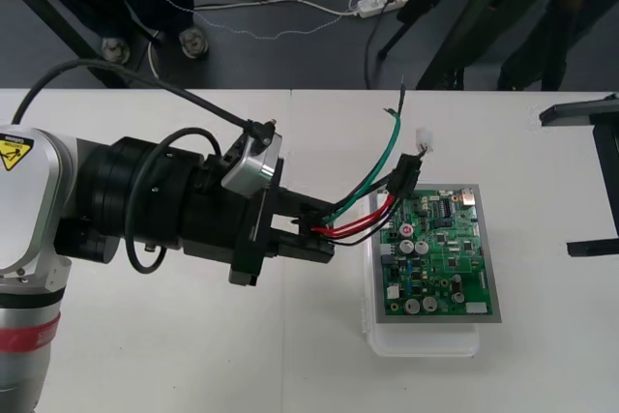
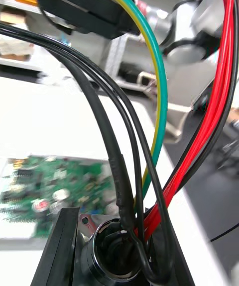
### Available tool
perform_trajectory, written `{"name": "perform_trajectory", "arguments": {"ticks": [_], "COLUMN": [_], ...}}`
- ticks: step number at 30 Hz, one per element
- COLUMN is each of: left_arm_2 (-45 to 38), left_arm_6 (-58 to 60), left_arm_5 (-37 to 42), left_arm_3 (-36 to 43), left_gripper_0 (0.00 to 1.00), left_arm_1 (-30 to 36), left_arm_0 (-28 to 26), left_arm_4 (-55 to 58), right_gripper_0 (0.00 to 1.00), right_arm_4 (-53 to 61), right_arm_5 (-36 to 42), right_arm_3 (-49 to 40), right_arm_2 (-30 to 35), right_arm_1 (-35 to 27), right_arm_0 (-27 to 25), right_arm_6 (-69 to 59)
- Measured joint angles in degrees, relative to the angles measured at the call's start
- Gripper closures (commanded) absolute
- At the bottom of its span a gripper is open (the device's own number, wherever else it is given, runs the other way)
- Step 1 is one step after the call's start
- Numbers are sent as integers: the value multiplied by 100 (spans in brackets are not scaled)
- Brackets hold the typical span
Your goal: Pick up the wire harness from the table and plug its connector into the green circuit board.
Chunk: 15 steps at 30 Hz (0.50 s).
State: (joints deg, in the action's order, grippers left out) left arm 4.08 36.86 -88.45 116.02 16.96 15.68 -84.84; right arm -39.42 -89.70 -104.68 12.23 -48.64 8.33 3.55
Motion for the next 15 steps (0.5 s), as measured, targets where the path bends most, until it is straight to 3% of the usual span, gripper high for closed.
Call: {"name": "perform_trajectory", "arguments": {"ticks": [8, 15], "left_arm_2": [312, 497], "left_arm_6": [2162, 2270], "left_arm_5": [-2, -2], "left_arm_3": [1, 1], "left_gripper_0": [100, 100], "left_arm_1": [-43, -46], "left_arm_0": [-6, -17], "left_arm_4": [323, 659], "right_gripper_0": [0, 0], "right_arm_4": [163, 177], "right_arm_5": [0, 0], "right_arm_3": [-67, 50], "right_arm_2": [-174, -1004], "right_arm_1": [-2, -3], "right_arm_0": [447, 1092], "right_arm_6": [-599, -599]}}
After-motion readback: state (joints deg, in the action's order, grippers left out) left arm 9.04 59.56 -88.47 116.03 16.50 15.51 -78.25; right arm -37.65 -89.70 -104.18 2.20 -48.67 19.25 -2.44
